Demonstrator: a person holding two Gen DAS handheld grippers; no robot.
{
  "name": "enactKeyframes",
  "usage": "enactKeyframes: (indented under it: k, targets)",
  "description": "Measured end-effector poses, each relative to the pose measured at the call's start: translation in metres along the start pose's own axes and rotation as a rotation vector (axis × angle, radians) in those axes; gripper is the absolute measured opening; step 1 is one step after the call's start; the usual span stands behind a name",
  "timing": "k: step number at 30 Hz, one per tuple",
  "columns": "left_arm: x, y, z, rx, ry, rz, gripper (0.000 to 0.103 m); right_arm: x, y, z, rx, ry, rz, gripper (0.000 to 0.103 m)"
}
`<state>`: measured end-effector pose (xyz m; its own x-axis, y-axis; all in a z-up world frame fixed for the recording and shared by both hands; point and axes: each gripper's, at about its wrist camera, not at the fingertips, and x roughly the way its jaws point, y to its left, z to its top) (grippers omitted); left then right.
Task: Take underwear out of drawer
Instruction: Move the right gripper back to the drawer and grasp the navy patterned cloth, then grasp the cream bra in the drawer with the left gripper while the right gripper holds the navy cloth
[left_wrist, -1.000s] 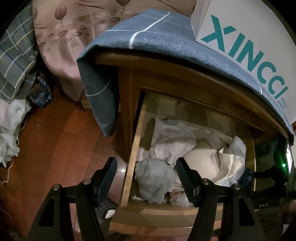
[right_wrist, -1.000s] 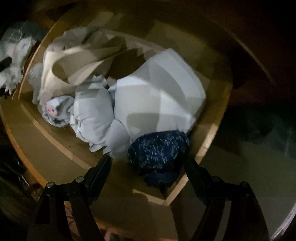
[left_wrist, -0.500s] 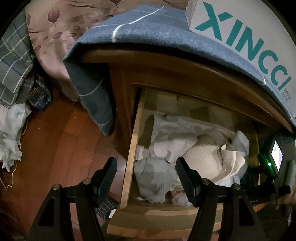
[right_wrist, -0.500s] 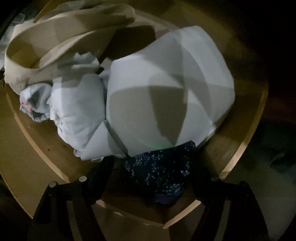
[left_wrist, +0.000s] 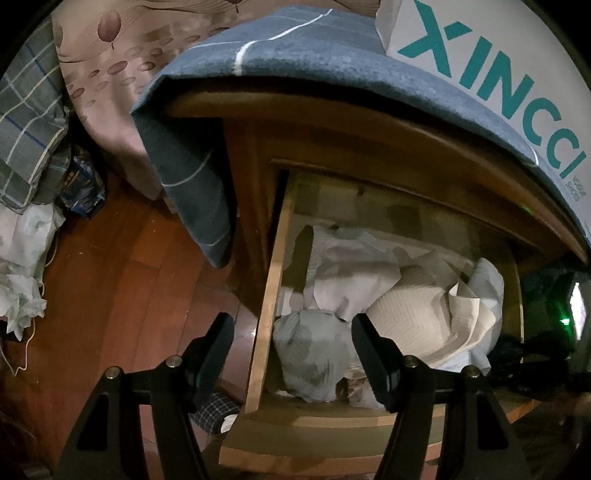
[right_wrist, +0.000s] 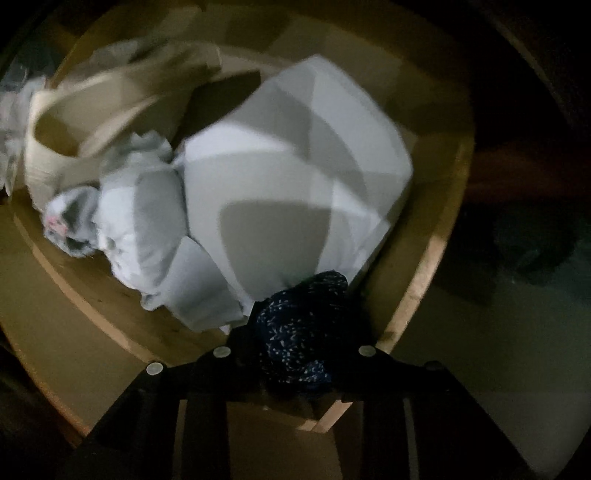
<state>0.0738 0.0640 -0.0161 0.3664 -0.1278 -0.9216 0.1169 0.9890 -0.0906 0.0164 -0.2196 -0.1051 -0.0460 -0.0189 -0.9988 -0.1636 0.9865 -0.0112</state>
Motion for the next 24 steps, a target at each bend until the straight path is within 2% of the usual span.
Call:
enactKeyframes:
  k: [10, 14, 16, 19, 24]
  targets:
    - [-0.001, -0.001, -0.001, -0.002, 0.004, -0.033, 0.068, -0.048, -0.027, -0.019, 0.249, -0.179, 0.171, 0.027]
    - [0.001, -0.004, -0.002, 0.004, 0.023, -0.082, 0.068, -0.063, -0.023, -0.018, 0.37, -0.244, 0.244, 0.027]
    - [0.001, -0.011, -0.004, 0.031, 0.03, -0.113, 0.068, -0.066, -0.027, -0.028, 0.432, -0.257, 0.282, 0.027]
    - [0.002, -0.027, -0.008, 0.087, 0.037, -0.125, 0.068, -0.056, -0.016, -0.025, 0.479, -0.265, 0.307, 0.027]
    - [0.0, -0.058, -0.011, 0.19, 0.012, -0.147, 0.068, -0.043, -0.017, -0.033, 0.491, -0.279, 0.3, 0.027]
